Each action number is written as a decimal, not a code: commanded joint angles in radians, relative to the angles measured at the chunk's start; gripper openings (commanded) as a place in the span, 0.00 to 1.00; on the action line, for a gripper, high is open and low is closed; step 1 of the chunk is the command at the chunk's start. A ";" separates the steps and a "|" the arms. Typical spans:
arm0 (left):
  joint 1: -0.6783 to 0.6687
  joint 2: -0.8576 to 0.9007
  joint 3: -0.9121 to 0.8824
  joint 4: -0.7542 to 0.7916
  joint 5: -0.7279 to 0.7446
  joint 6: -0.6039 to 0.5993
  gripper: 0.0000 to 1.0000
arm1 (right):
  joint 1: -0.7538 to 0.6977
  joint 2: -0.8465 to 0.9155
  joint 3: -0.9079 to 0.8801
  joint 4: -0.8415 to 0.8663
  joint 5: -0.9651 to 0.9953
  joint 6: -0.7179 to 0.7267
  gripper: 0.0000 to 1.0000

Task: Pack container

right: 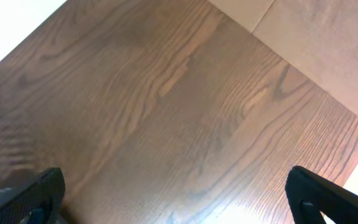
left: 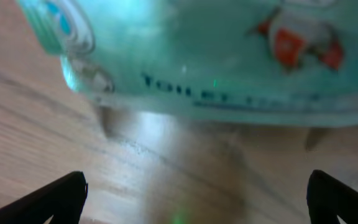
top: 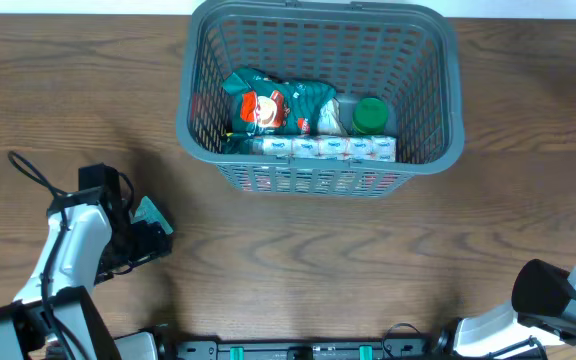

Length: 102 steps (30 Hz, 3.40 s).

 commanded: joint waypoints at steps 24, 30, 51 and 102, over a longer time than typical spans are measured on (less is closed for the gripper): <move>0.052 0.207 0.004 0.380 0.002 -0.010 0.95 | -0.009 -0.003 0.005 0.000 0.006 0.009 0.99; 0.103 0.206 0.013 0.344 0.006 -0.013 0.94 | -0.009 -0.003 0.005 0.000 0.006 0.009 0.99; 0.103 -0.006 0.070 0.186 -0.032 0.176 0.99 | -0.009 -0.003 0.005 0.000 0.006 0.009 0.99; 0.101 0.026 0.073 0.317 0.142 1.092 0.98 | -0.009 -0.003 0.005 0.000 0.006 0.009 0.99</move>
